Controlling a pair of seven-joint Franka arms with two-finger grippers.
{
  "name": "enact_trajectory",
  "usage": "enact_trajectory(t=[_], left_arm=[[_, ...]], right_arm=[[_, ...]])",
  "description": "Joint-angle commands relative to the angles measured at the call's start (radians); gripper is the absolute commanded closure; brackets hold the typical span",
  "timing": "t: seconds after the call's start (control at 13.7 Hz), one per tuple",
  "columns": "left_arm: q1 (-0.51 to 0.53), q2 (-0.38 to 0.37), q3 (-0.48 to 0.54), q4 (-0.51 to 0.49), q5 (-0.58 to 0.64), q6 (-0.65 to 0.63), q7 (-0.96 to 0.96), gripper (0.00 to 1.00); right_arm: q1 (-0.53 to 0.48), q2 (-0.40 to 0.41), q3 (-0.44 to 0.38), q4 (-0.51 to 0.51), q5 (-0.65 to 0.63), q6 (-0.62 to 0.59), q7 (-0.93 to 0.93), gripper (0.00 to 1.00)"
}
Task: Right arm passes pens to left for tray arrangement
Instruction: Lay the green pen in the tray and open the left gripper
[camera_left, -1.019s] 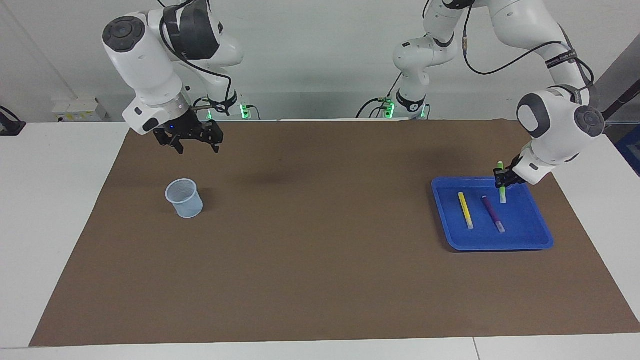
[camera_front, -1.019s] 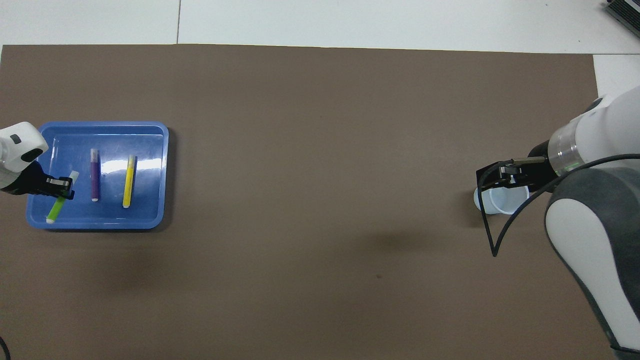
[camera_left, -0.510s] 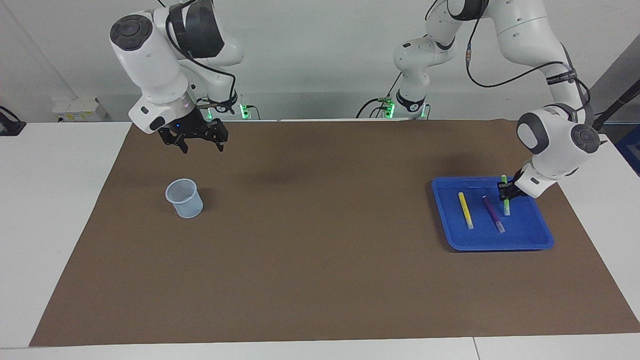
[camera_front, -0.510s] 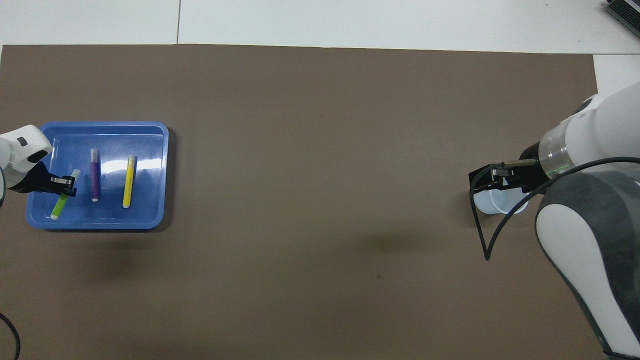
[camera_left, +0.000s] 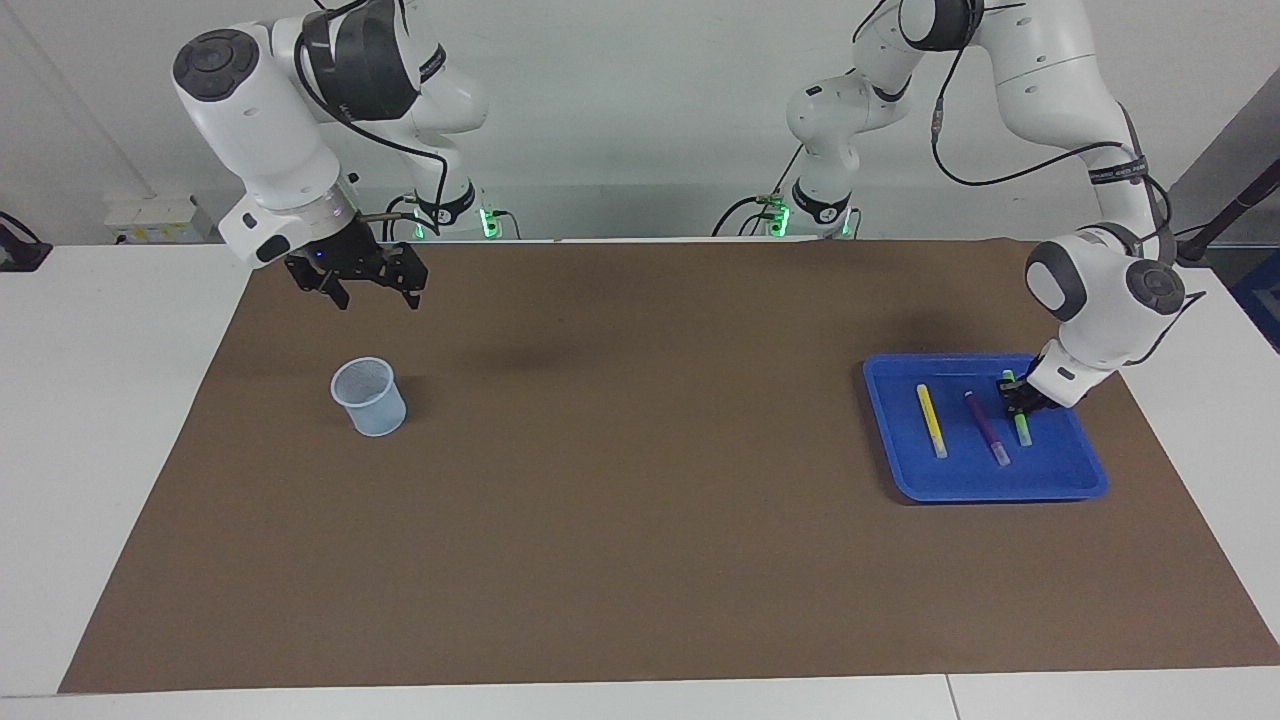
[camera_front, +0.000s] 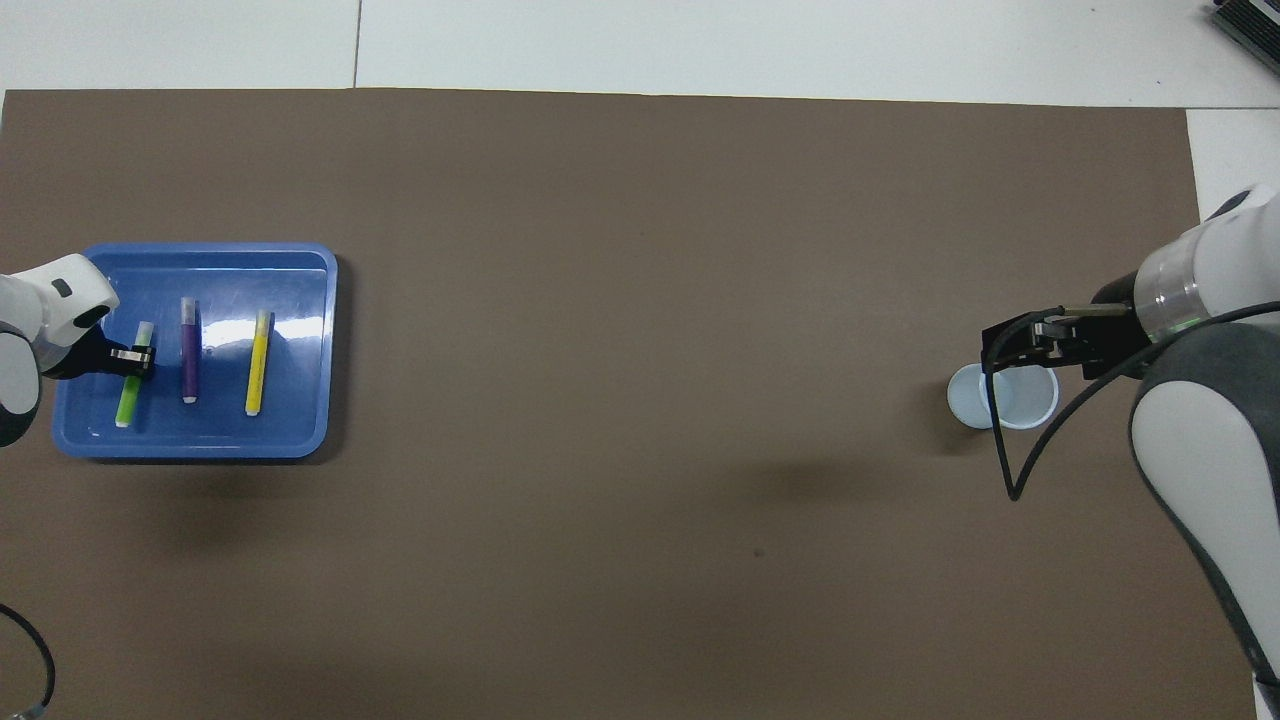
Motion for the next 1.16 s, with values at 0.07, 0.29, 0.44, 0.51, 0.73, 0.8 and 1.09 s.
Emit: enact_trajectory(t=[0.07, 0.29, 0.44, 0.51, 0.73, 0.8, 1.09], left_arm=[[0.008, 0.009, -0.011, -0.001, 0.012, 0.028, 0.002, 0.11], [0.002, 0.012, -0.011, 0.019, -0.057, 0.014, -0.003, 0.00], [-0.003, 0.021, -0.011, 0.052, -0.071, -0.024, -0.003, 0.00], [-0.004, 0.025, -0.013, 0.085, -0.077, -0.062, -0.004, 0.00], [-0.007, 0.038, -0.011, 0.166, -0.132, -0.148, -0.006, 0.00], [-0.009, 0.035, -0.013, 0.178, -0.132, -0.157, -0.009, 0.00], [-0.032, 0.019, -0.014, 0.255, -0.132, -0.240, -0.073, 0.00]], right_arm=[[-0.012, 0.007, 0.015, 0.011, -0.016, -0.001, -0.009, 0.00], [-0.012, 0.005, 0.015, 0.010, -0.053, 0.005, -0.005, 0.00], [-0.011, 0.005, 0.021, 0.011, -0.053, 0.007, -0.005, 0.00], [-0.012, 0.005, 0.023, 0.014, -0.053, 0.004, -0.007, 0.00], [-0.012, -0.001, 0.031, 0.022, -0.054, -0.015, -0.007, 0.00], [-0.012, -0.001, 0.031, 0.022, -0.054, -0.015, -0.007, 0.00], [-0.015, -0.001, 0.034, 0.022, -0.054, -0.013, -0.007, 0.00]])
